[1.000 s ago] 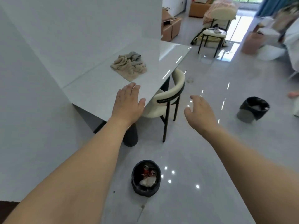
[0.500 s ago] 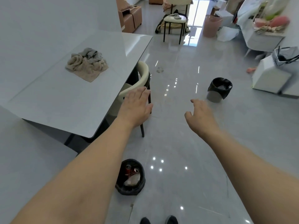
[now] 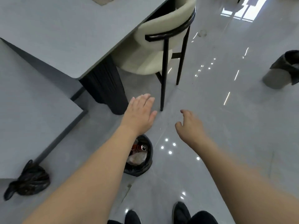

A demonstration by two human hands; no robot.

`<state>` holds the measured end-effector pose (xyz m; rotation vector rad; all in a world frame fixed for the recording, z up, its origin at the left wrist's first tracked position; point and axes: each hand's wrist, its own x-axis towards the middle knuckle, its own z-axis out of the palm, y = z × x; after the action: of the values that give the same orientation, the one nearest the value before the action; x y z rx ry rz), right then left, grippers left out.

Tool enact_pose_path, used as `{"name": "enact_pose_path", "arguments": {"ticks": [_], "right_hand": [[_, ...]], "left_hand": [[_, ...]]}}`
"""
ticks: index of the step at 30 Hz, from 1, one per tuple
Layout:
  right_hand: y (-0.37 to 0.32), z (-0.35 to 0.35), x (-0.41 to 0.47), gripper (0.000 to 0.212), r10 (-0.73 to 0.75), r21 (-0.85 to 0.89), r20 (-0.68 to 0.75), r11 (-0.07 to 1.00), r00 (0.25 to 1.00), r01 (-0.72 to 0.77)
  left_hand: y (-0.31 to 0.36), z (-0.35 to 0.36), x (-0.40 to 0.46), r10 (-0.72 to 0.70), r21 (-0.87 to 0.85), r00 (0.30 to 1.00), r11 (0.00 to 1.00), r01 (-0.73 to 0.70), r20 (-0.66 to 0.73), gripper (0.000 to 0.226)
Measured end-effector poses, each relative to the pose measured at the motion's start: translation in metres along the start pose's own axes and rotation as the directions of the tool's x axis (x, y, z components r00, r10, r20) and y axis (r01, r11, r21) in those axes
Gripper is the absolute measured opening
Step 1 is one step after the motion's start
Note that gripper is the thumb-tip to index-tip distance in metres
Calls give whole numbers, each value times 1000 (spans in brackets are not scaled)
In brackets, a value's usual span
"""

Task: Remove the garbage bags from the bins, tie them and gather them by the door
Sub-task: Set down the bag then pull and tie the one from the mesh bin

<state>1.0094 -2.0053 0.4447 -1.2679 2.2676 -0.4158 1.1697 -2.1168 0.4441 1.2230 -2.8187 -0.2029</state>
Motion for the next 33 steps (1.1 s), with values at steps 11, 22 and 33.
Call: {"name": "enact_pose_path", "arguments": {"ticks": [11,22,33], "right_hand": [[136,301,100,55,-181,-180,84,964,980,194],[124,380,109,44,302,499,289,762,908,-413],[164,477,92,31,386,544,659,348,646,-763]], "left_hand": [[-86,325,-33,-129,-11,991,992,129,-23,57],[-201,362,-75,-693,-490,721,621,612,23,60],[-248,453,-126,-251,-461,387,-534,709,887,53]]}}
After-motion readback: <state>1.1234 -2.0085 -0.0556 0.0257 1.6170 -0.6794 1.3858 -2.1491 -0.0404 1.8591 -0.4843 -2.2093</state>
